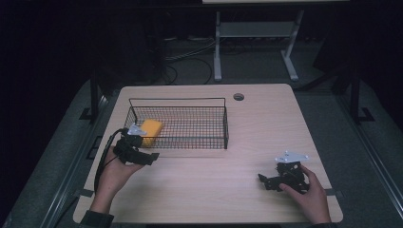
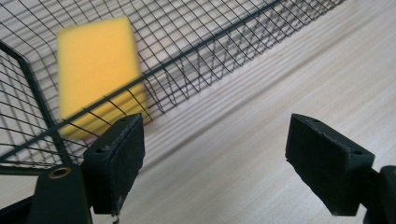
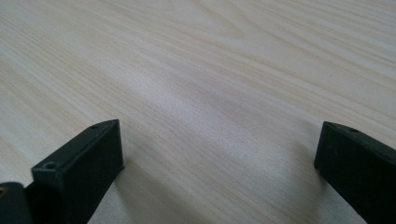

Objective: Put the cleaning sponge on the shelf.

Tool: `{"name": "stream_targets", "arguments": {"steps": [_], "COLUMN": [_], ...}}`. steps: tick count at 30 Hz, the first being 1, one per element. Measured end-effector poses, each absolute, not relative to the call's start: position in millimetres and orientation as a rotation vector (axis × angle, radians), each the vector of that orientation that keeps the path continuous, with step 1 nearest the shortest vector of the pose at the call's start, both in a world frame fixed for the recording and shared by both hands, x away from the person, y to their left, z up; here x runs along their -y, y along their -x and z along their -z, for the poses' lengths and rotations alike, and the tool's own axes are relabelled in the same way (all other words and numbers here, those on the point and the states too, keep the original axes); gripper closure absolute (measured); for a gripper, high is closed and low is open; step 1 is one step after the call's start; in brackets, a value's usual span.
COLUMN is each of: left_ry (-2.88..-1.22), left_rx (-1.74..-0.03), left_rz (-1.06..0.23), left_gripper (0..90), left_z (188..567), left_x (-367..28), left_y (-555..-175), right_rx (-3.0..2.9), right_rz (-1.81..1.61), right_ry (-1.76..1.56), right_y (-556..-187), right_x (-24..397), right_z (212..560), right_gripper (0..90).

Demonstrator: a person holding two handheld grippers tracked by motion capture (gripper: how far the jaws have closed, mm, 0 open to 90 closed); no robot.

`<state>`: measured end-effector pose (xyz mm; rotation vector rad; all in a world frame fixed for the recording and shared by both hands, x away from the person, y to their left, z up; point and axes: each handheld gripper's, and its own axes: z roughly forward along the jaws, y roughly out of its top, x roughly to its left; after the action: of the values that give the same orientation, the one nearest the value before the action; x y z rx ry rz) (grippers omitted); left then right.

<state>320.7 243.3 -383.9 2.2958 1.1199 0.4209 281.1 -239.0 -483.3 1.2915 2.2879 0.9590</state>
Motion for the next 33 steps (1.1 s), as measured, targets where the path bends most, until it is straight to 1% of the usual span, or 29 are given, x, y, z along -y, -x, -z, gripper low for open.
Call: {"name": "stream_targets", "arguments": {"steps": [17,27,33], "left_ry": [-2.302,-2.306,-2.316], "left_rx": [-1.061,-1.056,-1.067], "left_rz": [-0.414,-0.375,-0.353], "left_gripper": [18.4,17.4,14.0], "left_z": [424,445,457], "left_x": [-237,-237,-241], "left_y": [-301,-291,-289], "right_rx": [-2.290,-2.290,-2.290], "right_rz": [-0.957,-0.957,-0.957], "right_ry": [-1.289,-1.287,-1.287], "right_y": [-281,-281,-281], "right_x": [239,239,239], "right_z": [483,483,483], "right_gripper": [0.3,0.4,0.4]}}
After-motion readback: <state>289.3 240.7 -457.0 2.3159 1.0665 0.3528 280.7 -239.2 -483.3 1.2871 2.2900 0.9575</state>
